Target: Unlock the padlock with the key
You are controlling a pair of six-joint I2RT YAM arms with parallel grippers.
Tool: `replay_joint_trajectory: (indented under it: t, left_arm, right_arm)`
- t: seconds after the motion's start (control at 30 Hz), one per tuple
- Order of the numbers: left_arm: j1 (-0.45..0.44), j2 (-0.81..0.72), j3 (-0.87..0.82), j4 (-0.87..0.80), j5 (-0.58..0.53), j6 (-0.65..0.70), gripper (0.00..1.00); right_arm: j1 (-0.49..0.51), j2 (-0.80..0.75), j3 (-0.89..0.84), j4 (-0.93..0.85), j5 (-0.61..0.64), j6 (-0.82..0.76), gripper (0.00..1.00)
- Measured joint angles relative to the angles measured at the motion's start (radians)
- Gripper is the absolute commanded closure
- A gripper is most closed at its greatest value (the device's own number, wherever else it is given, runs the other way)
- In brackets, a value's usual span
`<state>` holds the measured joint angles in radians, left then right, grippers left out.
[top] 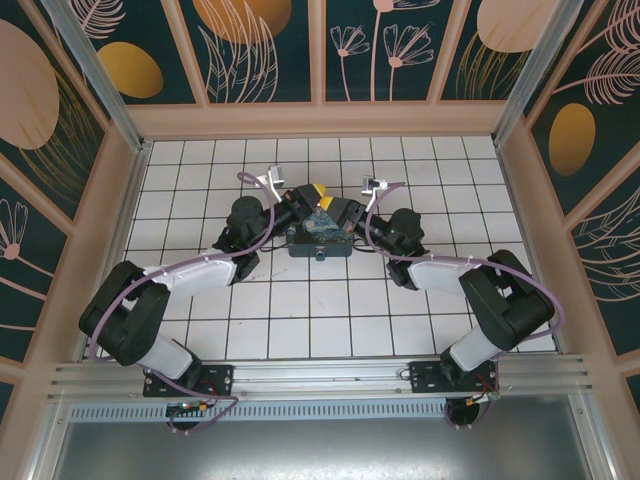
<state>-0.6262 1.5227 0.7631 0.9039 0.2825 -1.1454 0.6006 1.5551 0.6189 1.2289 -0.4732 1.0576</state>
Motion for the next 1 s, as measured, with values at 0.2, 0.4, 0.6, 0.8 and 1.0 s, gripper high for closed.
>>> replay_joint_trajectory:
  t: [0.2,0.4,0.6,0.8,1.0]
  left_arm:
    - [-0.005,-0.009,0.002,-0.050,-0.006,0.019,0.45]
    - [-0.005,-0.026,0.002,-0.060,-0.034,0.023,0.42]
    - [-0.004,-0.035,0.002,-0.064,-0.056,0.024,0.57]
    - [-0.004,-0.035,0.002,-0.069,-0.059,0.021,0.64]
    - [-0.004,-0.035,-0.001,-0.069,-0.058,0.013,0.63]
  right_arm:
    - [0.002,0.000,-0.001,-0.014,0.001,-0.002,1.00]
    - [0.002,0.000,-0.016,-0.024,0.002,-0.002,1.00]
    - [-0.002,-0.004,-0.035,-0.030,0.005,-0.002,1.00]
    - [-0.004,-0.015,-0.042,-0.032,0.009,-0.001,1.00]
    - [-0.004,-0.016,-0.042,-0.032,0.009,0.000,1.00]
